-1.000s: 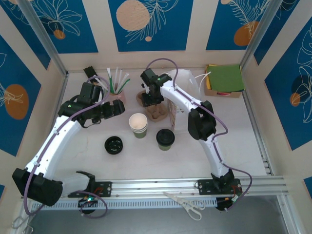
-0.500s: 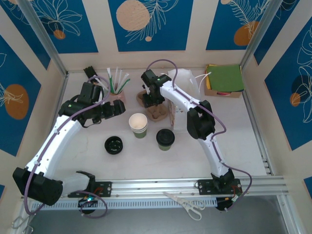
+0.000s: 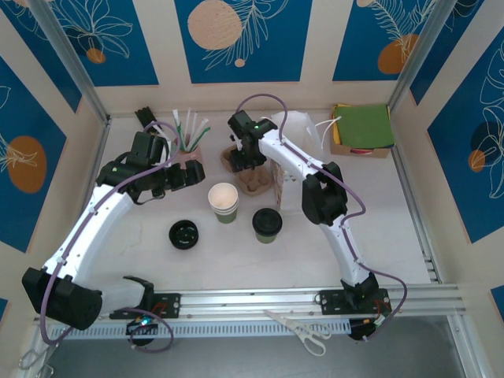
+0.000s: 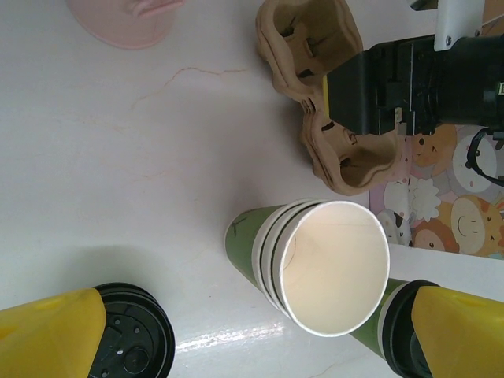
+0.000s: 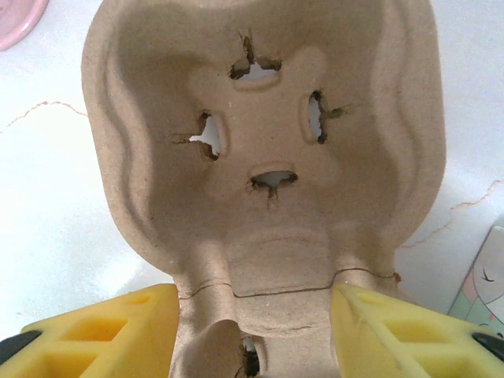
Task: Pack the takeout coffee
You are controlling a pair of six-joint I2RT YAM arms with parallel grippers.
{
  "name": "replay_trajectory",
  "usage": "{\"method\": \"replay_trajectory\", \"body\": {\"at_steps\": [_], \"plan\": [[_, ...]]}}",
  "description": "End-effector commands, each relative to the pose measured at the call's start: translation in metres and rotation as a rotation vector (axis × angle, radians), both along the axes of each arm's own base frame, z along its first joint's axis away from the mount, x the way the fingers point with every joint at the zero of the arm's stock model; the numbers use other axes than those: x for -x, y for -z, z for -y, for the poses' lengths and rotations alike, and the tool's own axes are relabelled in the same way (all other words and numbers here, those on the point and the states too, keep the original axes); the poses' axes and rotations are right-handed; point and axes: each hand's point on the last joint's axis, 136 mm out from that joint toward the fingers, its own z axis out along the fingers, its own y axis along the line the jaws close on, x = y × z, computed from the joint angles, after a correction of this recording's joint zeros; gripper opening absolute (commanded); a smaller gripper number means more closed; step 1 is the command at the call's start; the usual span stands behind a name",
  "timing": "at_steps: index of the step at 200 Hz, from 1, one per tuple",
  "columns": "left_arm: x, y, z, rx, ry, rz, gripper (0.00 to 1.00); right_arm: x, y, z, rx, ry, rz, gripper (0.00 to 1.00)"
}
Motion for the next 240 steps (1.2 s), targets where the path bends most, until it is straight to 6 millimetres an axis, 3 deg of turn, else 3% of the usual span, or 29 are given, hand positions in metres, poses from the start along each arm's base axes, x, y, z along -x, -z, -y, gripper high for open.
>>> {"method": "replay_trajectory", "body": {"at_steps": [1, 118, 144, 170, 240], "plan": [[-0.002, 0.0, 0.002, 0.006, 0.02, 0.0, 1.0, -0.004, 0.0, 0.006, 0.019, 0.004, 0.003, 0.54], [-0.001, 0.0, 0.005, 0.013, 0.043, -0.003, 1.0, 0.002, 0.024, 0.004, 0.015, -0.006, -0.062, 0.52], [-0.002, -0.001, 0.005, 0.014, 0.043, -0.001, 1.0, 0.003, 0.026, 0.004, 0.019, -0.006, -0.068, 0.46], [-0.001, -0.001, 0.005, 0.014, 0.043, -0.001, 1.0, 0.003, 0.024, 0.005, 0.02, -0.009, -0.065, 0.38], [-0.002, -0.001, 0.006, 0.014, 0.043, 0.0, 1.0, 0.0, -0.005, 0.001, -0.01, -0.007, -0.021, 0.35]]}}
